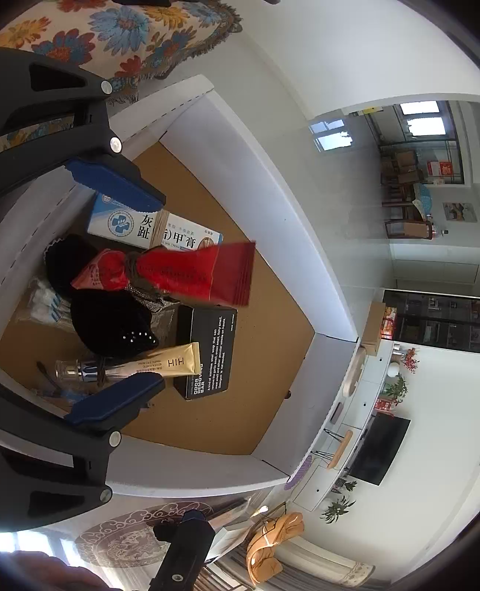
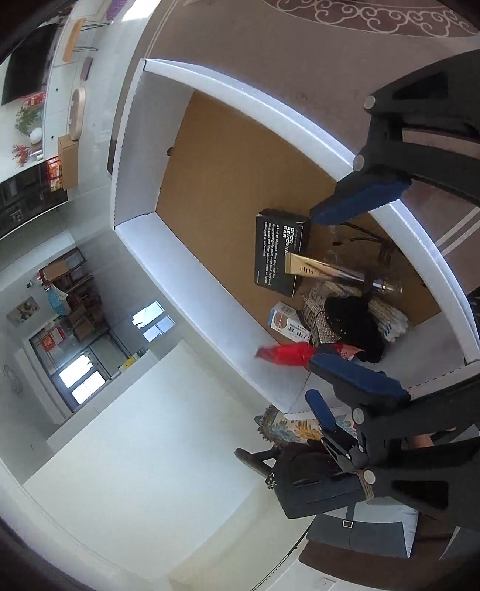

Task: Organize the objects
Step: 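Carry the candy package and tube to the bin and open both tools, then move both tools back over the black pouch on the table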

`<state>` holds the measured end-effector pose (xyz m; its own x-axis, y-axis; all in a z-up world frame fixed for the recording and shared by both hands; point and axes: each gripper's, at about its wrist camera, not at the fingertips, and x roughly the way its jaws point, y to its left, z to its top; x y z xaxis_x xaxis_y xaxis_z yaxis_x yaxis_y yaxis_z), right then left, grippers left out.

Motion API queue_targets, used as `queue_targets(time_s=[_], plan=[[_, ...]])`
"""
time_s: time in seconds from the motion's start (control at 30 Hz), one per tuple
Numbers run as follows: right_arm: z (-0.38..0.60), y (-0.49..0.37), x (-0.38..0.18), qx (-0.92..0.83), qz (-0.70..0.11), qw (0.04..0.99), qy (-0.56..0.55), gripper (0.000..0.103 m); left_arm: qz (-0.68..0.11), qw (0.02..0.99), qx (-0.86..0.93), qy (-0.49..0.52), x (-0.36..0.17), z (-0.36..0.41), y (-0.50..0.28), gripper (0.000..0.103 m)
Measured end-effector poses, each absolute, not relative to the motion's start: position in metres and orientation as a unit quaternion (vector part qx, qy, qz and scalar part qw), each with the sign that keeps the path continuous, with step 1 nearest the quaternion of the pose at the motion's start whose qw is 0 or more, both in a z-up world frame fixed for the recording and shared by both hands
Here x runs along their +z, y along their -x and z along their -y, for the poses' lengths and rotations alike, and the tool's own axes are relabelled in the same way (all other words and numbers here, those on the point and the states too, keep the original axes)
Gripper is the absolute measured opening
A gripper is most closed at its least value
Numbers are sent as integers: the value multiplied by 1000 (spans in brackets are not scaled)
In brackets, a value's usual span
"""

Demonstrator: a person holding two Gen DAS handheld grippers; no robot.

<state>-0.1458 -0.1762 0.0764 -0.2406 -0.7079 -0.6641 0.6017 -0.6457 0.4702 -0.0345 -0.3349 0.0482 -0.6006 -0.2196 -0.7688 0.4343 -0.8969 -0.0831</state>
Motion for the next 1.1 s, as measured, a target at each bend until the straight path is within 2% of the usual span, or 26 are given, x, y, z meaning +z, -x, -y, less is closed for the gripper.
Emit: queue_targets(time_s=[0.1,0.17,0.27,0.37,0.47,0.57,0.73,0.9,1.1], plan=[[125,134,69,-833,24,376,-406,97,-129,163,-899,-386,54,307,21,88],[81,124,56,-866,-11,331,-376,103,-126,126,-910,-374,61,276,15,89],[8,117,25,-894,-69,248,-368,103,-121,48,-922,-366,71,216,19,91],[-73,113,-10,-896,-107,163,-399,103,-104,-31,-923,-370,73,150,27,103],[-143,110,-34,-891,-105,100,-429,103,-91,-85,-912,-391,58,93,45,103],[-198,100,-43,-891,-86,57,-442,103,-80,-86,-897,-425,23,51,69,103],[-235,82,-44,-893,-49,44,-445,103,-74,-73,-874,-475,-35,2,103,103],[-233,81,-47,-891,-54,42,-448,103,-33,-35,-885,-463,-48,-17,122,103],[-232,83,-49,-891,-50,40,-450,103,-23,-20,-888,-459,-55,-11,124,103]])
